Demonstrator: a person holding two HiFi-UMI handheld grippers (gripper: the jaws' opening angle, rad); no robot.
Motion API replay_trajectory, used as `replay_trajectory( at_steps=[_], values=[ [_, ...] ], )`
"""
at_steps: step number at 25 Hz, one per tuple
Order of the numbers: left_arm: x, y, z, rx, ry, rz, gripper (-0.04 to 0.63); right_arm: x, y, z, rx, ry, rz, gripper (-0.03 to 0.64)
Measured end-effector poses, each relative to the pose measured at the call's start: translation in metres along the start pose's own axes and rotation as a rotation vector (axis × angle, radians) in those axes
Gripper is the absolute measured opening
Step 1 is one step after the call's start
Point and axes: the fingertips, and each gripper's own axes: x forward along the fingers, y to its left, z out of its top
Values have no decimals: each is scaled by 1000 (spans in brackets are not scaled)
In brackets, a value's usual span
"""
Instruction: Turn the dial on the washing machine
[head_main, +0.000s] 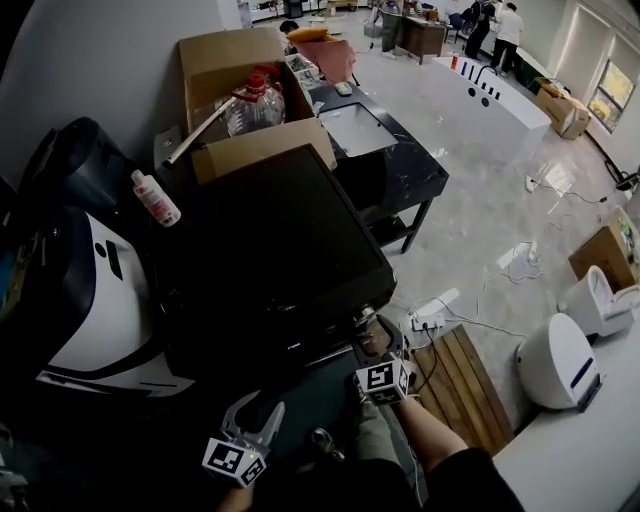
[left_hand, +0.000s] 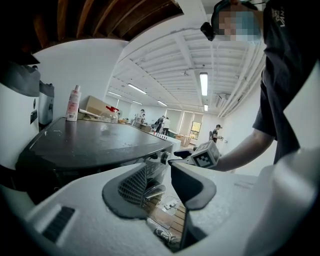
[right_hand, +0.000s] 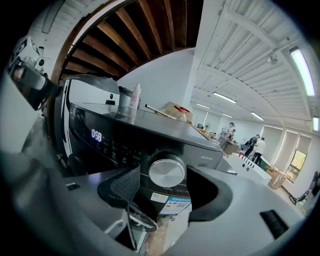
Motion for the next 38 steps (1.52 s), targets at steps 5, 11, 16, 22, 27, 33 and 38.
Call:
replay_trajectory(
  at_steps=[5,11,16,22,27,33,38],
  values=[
    [14,-3,-7,14,17,-12,143,8,-5,-8,-21,-25,-25,279],
    [27,-8,-16,33,32,-36,143,18,-5,-5,-28,-53,-28,288],
    [30,-15,-23,47,45,-57,143,22,-6,-8,-66,-71,-36,255],
    [28,-22,-32,39,63,-63,143,20,-10,-5,-9,-92,-1,262],
    [26,-26,-38,31,70,-60,143,21,-11,-10,230,-92,69,262],
    [29,-29,-39,23,74,-59,143,22,-16,-12,479,-113,142,262],
    [33,-32,-40,21,76,-69,143,23,-18,-15,660,-141,200,262]
  ],
)
